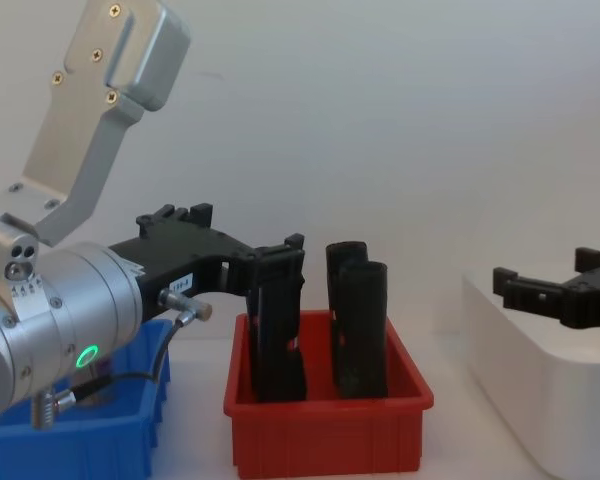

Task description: Pick the cotton swabs from the blue box and place them into the white box.

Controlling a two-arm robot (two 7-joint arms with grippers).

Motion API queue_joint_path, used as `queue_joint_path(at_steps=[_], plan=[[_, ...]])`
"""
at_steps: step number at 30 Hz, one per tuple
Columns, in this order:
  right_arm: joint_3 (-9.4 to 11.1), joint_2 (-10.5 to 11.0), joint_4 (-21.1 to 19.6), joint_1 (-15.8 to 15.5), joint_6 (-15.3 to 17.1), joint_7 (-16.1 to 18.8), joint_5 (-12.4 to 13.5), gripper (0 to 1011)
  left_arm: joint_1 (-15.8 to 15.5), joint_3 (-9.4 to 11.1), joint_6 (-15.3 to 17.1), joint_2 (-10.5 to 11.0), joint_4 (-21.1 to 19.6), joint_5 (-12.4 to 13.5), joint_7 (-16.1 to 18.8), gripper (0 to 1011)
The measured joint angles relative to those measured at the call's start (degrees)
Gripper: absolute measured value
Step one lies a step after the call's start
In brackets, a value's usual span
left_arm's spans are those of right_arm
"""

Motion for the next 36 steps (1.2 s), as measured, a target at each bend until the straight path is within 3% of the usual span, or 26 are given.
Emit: queue_joint_path(at_steps=[10,19,36], plan=[[-0.5,-2.0,7.7,5.3,-2.0,5.1,-1.1,1002,0.0,0.0,0.0,0.0,0.0,0.0,0.0,1004],[-1.4,-4.7,17.9,12.0,-5.0,10.5,-2.7,1002,0.0,0.0,0.0,0.0,0.0,0.0,0.0,1004],[-3.0,-9.0,34.8,22.3,-10.0,15.6,-5.2,1002,0.0,0.0,0.0,0.0,0.0,0.0,0.0,1004]])
